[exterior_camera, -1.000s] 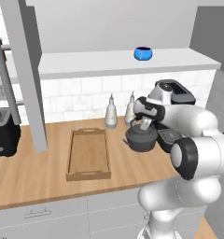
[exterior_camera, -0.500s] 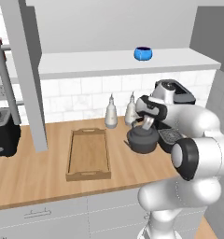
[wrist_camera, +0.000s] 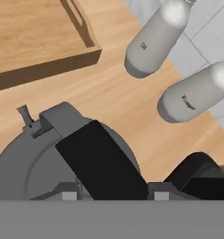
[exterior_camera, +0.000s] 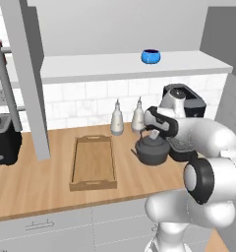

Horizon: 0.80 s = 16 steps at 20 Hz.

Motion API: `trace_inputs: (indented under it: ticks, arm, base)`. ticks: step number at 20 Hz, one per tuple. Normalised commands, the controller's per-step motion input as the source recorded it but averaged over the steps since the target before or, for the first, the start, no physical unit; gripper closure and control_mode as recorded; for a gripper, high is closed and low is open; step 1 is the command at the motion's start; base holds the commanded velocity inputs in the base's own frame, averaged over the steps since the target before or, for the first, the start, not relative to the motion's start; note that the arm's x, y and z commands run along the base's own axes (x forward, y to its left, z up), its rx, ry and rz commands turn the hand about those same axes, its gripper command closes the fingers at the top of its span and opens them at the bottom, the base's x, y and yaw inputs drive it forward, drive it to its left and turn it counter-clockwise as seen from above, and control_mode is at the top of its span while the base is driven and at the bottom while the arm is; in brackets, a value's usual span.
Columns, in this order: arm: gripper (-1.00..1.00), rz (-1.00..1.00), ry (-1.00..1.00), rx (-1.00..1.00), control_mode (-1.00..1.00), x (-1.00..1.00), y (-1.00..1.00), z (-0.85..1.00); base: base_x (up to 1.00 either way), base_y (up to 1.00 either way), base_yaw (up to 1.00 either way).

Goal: Pick the kettle from the counter and place it on the tray. Then pick the mug from the cabinet and place it on the tray. Then close the cabinet doors.

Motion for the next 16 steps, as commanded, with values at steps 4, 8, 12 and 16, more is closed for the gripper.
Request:
trace_inputs:
  ticks: [4, 8, 12, 16]
  arm:
    - [1.00, -0.20, 0.00, 0.07, -1.00, -0.22, 0.00, 0.18]
    - [1.00, -0.22, 0.00, 0.12, -1.00, -0.21, 0.00, 0.30]
    - [1.00, -0.19, -0.11, 0.13, -1.00, -0.19, 0.02, 0.41]
    - [1.00, -0.18, -0.23, 0.04, -1.00, -0.11, 0.21, 0.20]
  base:
    - [0.00, 0.00, 0.00]
    - [0.00, 0.00, 0.00]
    - [0.00, 0.00, 0.00]
    - [0.00, 0.00, 0.00]
